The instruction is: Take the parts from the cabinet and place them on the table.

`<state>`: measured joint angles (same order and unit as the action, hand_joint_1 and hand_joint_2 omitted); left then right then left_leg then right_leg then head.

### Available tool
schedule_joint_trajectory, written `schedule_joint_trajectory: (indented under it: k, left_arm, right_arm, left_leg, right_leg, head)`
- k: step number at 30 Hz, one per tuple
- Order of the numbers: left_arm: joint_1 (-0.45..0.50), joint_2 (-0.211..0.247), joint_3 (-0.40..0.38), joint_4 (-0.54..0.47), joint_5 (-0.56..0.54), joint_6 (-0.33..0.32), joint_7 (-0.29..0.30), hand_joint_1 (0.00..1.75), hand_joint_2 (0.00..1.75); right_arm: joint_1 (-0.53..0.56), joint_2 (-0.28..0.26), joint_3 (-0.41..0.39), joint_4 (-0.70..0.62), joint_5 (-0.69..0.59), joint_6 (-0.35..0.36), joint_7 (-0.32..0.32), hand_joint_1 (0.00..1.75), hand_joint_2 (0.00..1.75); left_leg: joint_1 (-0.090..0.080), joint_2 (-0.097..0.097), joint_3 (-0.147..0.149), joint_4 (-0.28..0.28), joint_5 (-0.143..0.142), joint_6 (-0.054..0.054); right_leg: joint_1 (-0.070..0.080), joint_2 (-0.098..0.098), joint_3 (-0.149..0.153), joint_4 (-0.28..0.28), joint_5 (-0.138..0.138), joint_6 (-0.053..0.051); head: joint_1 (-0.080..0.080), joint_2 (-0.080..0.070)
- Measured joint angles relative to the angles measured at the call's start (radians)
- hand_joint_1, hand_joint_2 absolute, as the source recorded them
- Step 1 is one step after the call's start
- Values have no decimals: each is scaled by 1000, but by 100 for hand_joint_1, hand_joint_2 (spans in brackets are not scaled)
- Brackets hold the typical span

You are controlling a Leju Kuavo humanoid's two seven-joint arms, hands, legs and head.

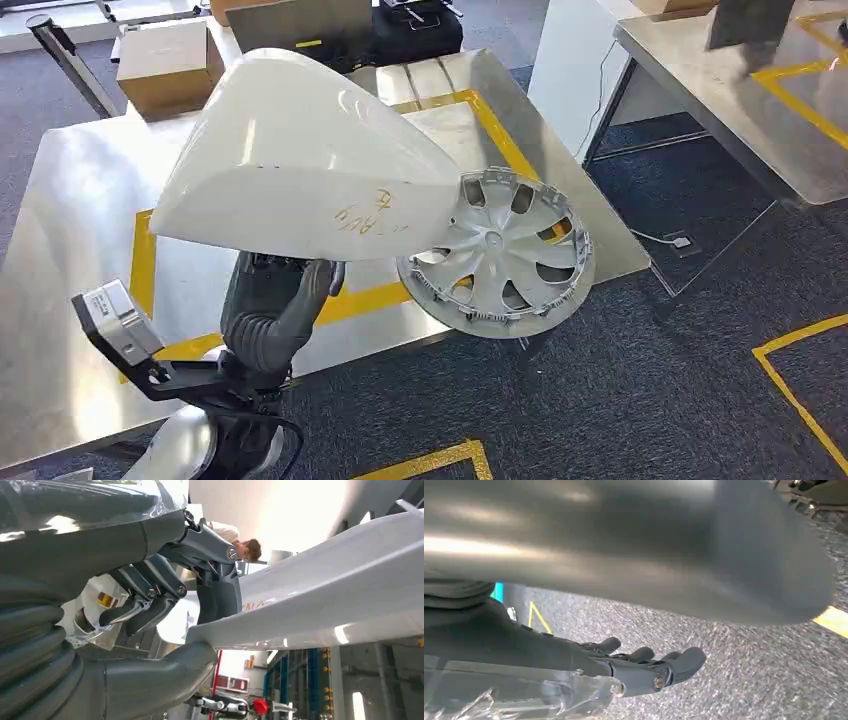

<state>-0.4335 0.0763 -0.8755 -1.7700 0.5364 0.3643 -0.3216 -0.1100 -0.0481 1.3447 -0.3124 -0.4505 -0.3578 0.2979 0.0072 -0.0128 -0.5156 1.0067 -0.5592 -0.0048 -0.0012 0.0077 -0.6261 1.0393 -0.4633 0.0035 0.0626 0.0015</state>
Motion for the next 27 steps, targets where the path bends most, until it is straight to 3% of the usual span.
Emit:
schedule_joint_trajectory:
  k: [16,21,27]
  left_arm:
    - [14,18,41,-3,-13,37,3,175,175]
    - [36,35,68,-3,-20,100,11,175,175]
    - [110,85,162,-3,0,192,7,175,175]
  right_arm:
    - [0,0,0,0,0,-1,-1,0,0]
    - [0,0,-1,0,0,-2,3,0,0]
    - [1,0,-3,0,0,-6,15,0,0]
  left_leg:
    - [-2,0,2,0,0,-3]
    - [-2,0,2,0,0,-3]
    - [-1,0,2,0,0,-3]
  right_leg:
    - [-1,-1,6,-3,1,1]
    - [-1,0,6,-4,1,1]
    - [-1,-1,6,-4,1,1]
  head:
    - [0,0]
    - [0,0]
    - [0,0]
